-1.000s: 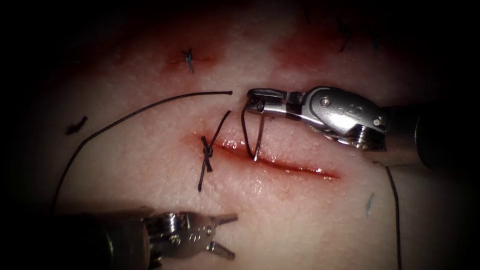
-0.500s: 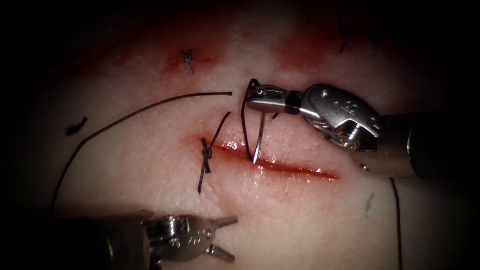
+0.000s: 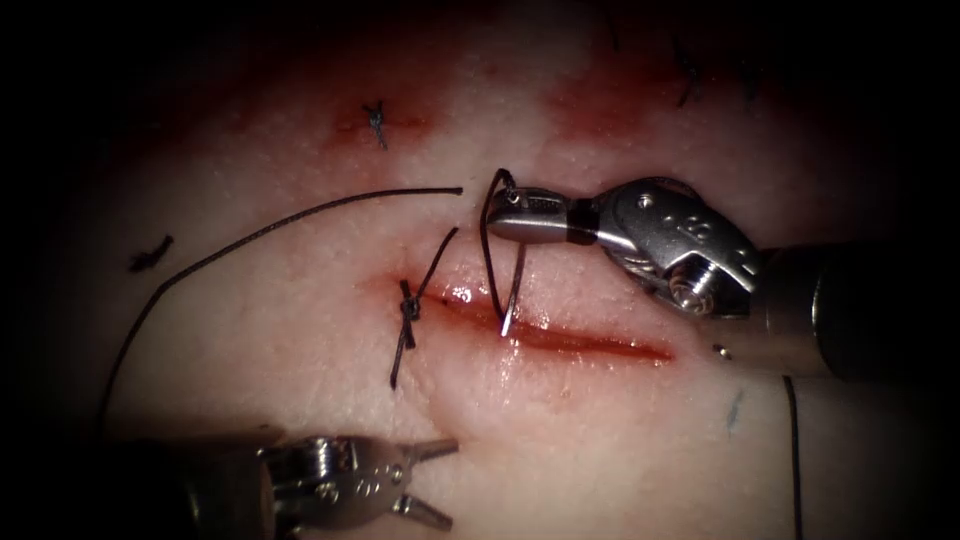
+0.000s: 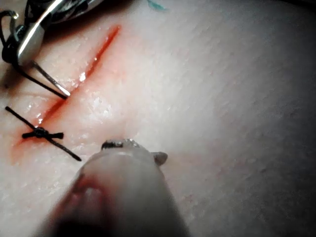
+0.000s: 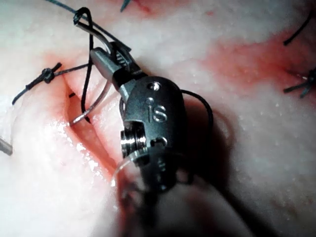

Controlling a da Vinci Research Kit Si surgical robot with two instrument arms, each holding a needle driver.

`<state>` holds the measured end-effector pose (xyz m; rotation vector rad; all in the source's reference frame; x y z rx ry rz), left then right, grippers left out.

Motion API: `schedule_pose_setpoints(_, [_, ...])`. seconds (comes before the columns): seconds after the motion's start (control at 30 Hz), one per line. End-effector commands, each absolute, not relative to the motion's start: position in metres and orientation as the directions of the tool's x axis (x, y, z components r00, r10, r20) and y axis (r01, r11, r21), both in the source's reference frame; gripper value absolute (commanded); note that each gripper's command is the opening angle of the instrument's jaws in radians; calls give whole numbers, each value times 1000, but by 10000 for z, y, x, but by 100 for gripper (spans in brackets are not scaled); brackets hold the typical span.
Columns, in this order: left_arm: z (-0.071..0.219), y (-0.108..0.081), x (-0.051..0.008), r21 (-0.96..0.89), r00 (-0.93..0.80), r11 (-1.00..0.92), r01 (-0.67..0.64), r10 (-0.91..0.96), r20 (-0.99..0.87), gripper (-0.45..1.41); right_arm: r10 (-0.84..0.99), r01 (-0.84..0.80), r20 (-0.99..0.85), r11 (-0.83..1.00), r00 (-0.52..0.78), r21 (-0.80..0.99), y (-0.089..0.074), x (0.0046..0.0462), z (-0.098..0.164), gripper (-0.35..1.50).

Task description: Wound Closure

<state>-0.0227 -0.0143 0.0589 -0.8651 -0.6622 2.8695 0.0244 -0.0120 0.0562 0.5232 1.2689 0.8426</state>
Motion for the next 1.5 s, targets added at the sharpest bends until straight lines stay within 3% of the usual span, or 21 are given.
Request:
schedule_pose_setpoints(0.03, [596, -148, -233, -425, -839, -904, 53, 190, -510, 70, 808, -253, -586, 579, 55, 775, -122, 253, 566, -35])
schedule_pose_setpoints(0.37, [599, -148, -233, -423, -839, -905, 54, 189, -510, 70, 906, -189, -423, 417, 12, 889, -128, 255, 572, -35])
schedule_pose_setpoints(0.9, [603, -147, -234, -421, -839, -906, 53, 188, -510, 70, 942, -156, -335, 326, -35, 932, -145, 268, 569, -35])
schedule_pose_setpoints(1.5, [602, -145, -230, -422, -838, -905, 59, 185, -513, 70, 978, -140, -208, 206, -2, 969, -199, 289, 553, -35])
